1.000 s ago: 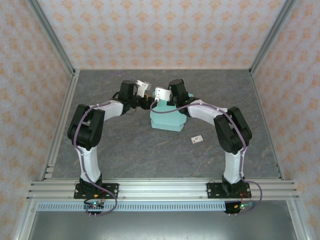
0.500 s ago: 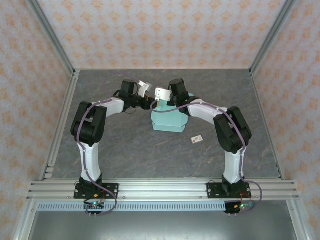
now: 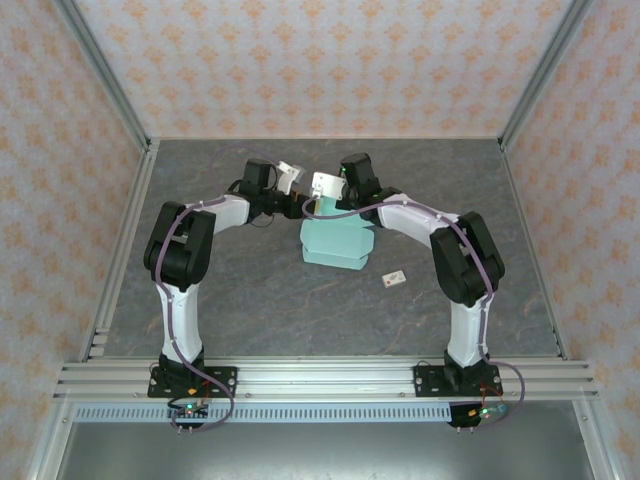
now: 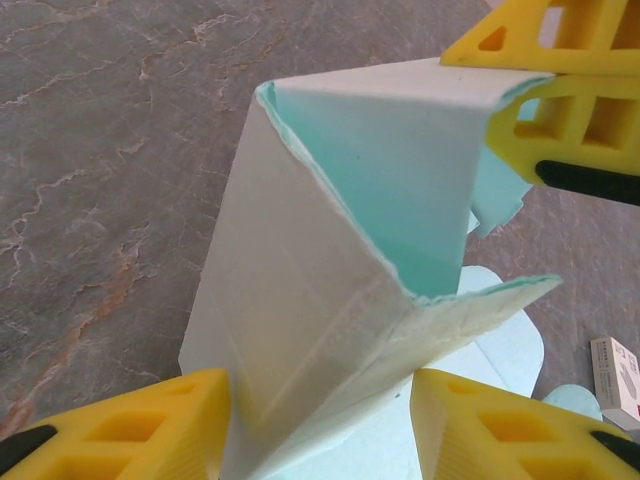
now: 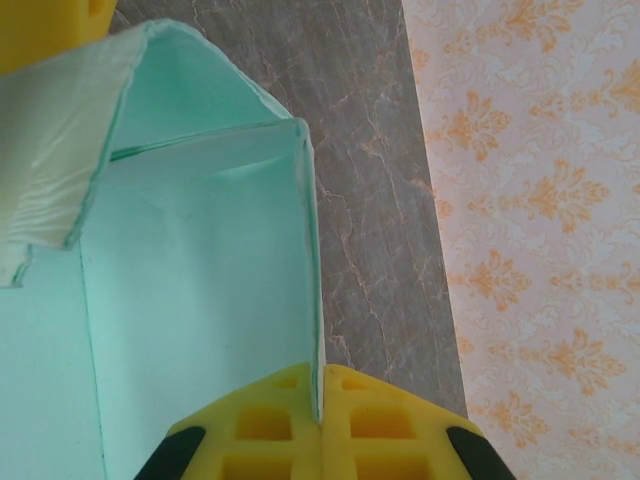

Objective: Fold the paper box

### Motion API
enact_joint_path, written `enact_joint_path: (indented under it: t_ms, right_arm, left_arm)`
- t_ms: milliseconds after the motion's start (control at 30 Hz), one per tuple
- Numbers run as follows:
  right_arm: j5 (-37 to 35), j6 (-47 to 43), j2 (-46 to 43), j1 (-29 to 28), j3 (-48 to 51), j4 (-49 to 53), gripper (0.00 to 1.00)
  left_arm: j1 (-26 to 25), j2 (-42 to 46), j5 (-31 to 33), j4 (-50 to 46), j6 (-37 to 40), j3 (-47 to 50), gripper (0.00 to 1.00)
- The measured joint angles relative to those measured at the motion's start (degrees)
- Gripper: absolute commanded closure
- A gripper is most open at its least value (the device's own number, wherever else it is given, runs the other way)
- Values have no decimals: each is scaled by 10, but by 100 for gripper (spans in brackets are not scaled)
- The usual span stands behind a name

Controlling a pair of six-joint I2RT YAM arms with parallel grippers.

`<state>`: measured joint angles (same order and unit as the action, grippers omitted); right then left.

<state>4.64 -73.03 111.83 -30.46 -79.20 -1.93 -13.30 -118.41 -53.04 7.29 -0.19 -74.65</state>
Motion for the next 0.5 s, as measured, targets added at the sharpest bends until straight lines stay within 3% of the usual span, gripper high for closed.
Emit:
enact_joint_path:
  t_ms: [500]
  right_arm:
    - [-29, -26, 5, -11, 11, -32, 100]
  left_arm:
    - [-6, -4, 12, 4, -4, -1, 51]
